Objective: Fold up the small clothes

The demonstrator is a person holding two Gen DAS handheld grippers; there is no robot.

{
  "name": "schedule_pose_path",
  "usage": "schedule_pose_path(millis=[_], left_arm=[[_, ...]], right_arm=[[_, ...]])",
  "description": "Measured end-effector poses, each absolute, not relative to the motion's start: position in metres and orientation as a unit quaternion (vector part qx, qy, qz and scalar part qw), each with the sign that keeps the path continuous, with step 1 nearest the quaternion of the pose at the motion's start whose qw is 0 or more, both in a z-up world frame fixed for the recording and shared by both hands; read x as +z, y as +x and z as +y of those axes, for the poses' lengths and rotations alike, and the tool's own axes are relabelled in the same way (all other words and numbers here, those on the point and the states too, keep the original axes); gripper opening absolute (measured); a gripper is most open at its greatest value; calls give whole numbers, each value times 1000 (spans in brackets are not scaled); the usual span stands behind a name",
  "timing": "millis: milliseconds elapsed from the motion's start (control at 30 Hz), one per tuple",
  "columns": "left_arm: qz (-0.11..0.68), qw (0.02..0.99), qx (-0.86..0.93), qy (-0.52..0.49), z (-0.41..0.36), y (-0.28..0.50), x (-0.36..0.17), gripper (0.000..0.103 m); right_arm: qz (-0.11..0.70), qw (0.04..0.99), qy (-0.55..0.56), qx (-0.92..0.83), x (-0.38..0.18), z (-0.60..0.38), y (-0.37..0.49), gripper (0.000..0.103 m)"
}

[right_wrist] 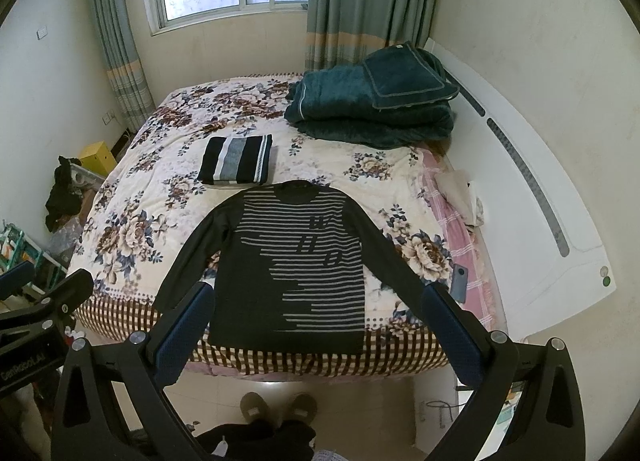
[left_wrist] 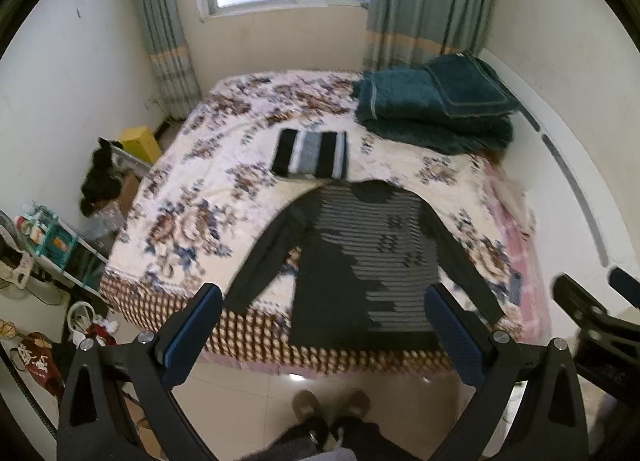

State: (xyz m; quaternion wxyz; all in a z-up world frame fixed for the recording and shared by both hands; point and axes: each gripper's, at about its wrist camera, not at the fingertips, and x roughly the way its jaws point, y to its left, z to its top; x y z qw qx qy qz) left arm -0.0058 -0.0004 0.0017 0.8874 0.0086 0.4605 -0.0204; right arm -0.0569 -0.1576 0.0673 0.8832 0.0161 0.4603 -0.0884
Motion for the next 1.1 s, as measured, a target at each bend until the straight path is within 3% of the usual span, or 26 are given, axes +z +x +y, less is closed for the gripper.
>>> schedule_pose_path(millis=[133,400,467,500,533,567,667,767,1100], left_arm=[[426,904,10,38,2,16,-30,103],[465,882,9,76,-22,75,-134,103],[489,867,17,92,-34,92,-161,103],[497,862,20,96,-39,99,-173,103],[508,855,31,105,-48,108,-190,103],[513,851,35,108,-51,113,-197,103],[529,837,55,129,-72,135,-231,103],[545,822,68,150,-96,160,-268,103],[583,782,71,208,-178,240,-423,103]], right_arm=[[464,879,45,-97,57,-157,-47,103],[505,816,155,-235,-67,-274,-37,103],[517,788,201,-268,-103,-319,-43,83],[525,769,225,-288,-123,-344,-47,64],[529,754,243,-303,-143,-370,-52,51],[535,732,272,-322,-166,-399,-58,48],[534,689,344,-349,-232,-477,-72,49],[533,654,393,-365,-310,-547,-72,68],[544,566,499,-367,-586,-678,-17,68]])
